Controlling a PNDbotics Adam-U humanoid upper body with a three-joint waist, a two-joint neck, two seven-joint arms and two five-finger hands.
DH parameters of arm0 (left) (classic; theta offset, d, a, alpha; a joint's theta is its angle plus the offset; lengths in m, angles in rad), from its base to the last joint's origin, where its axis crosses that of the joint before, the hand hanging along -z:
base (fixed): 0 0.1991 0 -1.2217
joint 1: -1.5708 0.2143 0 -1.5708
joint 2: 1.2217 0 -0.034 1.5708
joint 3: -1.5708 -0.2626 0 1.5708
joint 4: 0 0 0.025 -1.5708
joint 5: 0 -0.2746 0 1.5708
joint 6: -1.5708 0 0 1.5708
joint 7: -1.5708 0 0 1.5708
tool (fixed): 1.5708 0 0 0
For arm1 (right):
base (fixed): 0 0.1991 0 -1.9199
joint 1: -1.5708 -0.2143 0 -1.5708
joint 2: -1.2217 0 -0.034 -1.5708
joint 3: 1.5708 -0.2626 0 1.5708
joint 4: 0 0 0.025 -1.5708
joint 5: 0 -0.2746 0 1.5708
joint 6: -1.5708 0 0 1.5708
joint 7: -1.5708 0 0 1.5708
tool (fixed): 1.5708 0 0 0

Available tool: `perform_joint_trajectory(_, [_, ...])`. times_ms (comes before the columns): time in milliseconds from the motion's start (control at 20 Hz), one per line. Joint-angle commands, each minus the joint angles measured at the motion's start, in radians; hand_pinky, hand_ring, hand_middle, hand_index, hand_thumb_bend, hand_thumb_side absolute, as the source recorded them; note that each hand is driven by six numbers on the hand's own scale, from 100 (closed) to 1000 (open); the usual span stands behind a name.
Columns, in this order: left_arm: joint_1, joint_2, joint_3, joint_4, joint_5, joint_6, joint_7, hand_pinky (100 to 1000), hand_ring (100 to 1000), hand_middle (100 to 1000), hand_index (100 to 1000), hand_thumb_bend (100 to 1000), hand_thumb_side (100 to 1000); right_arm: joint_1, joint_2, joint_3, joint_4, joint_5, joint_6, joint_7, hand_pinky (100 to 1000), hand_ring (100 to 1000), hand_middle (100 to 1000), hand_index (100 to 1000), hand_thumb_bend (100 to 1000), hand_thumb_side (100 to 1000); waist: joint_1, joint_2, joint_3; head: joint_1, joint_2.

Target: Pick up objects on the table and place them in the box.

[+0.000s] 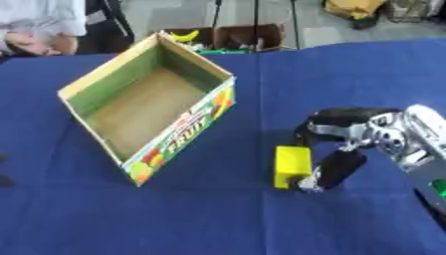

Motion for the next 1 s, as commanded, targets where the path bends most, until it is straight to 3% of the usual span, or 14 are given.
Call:
perform_joint_trajectory(50, [-0.003,0.007,0.001,-0.020,0.001,-0.001,-0.002,443,677,674,901,100,984,-0.022,-0.008,-0.024,-0.031,0.004,0.020,-0.009,738,761,503,649,257,419,-0.001,-0.020,0.000,-0.003,-0.009])
perform_joint_trajectory(200, [-0.003,0.007,0.001,-0.020,0.001,0.000,-0.001,443,677,674,901,100,983,-0.026,-0.007,-0.038,-0.045,0.000,0.046,-0.036,713,726,476,599,132,384,-0.002,-0.020,-0.001,-0.002,-0.009])
perform_joint_trajectory(300, [-0.003,0.007,0.002,-0.020,0.001,0.000,0.000,443,677,674,901,100,983,-0.031,-0.006,-0.052,-0.059,-0.005,0.069,-0.061,703,708,458,574,100,359,-0.002,-0.021,-0.002,-0.002,-0.009])
perform_joint_trajectory(500, [-0.003,0.007,0.002,-0.020,0.000,0.001,0.000,443,677,674,901,100,984,-0.047,-0.001,-0.076,-0.085,-0.018,0.112,-0.114,697,686,422,538,100,308,-0.002,-0.021,-0.002,0.000,-0.008])
perform_joint_trajectory(550, [-0.003,0.007,0.002,-0.020,0.000,0.001,0.001,443,677,674,901,100,984,-0.054,0.001,-0.083,-0.092,-0.019,0.122,-0.128,697,685,421,537,100,309,-0.002,-0.021,-0.003,0.000,-0.008])
perform_joint_trajectory(600, [-0.002,0.008,0.002,-0.020,0.000,0.001,0.001,443,677,674,901,100,984,-0.064,0.004,-0.089,-0.099,-0.020,0.129,-0.141,697,681,414,530,100,370,-0.002,-0.022,-0.003,0.000,-0.008])
perform_joint_trajectory(650, [-0.003,0.008,0.002,-0.020,0.000,0.001,0.000,443,677,674,902,100,984,-0.075,0.008,-0.093,-0.105,-0.019,0.135,-0.152,697,680,411,529,100,309,-0.003,-0.022,-0.003,0.000,-0.008])
perform_joint_trajectory(1000, [0.000,0.012,-0.001,-0.020,0.000,0.006,-0.002,442,677,674,902,100,984,-0.191,0.071,-0.102,-0.112,0.011,0.155,-0.199,690,658,375,491,100,330,-0.011,-0.029,0.005,-0.004,-0.007])
